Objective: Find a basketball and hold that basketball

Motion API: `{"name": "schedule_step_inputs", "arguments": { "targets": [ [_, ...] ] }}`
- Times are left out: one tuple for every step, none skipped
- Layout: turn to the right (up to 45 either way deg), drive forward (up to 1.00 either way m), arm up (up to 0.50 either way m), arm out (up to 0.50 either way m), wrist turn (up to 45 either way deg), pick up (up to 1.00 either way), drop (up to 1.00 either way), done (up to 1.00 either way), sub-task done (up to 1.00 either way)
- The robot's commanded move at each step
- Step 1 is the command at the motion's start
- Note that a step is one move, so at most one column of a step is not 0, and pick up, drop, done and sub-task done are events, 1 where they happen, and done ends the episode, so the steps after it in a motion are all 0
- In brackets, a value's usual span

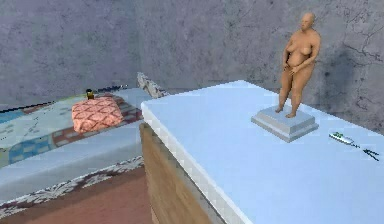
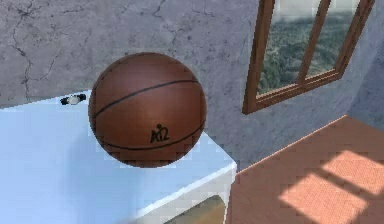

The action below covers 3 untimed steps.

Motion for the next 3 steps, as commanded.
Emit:
{"name": "schedule_step_inputs", "arguments": {
  "targets": [
    [0.0,0.00,0.38,0.00,0.0,0.00,0.00,0.00,0.00],
    [0.0,0.00,0.00,0.00,45.0,0.00,0.00,0.00,0.00],
    [0.0,0.00,0.00,0.00,45.0,0.00,0.00,0.00,0.00]
  ]
}}
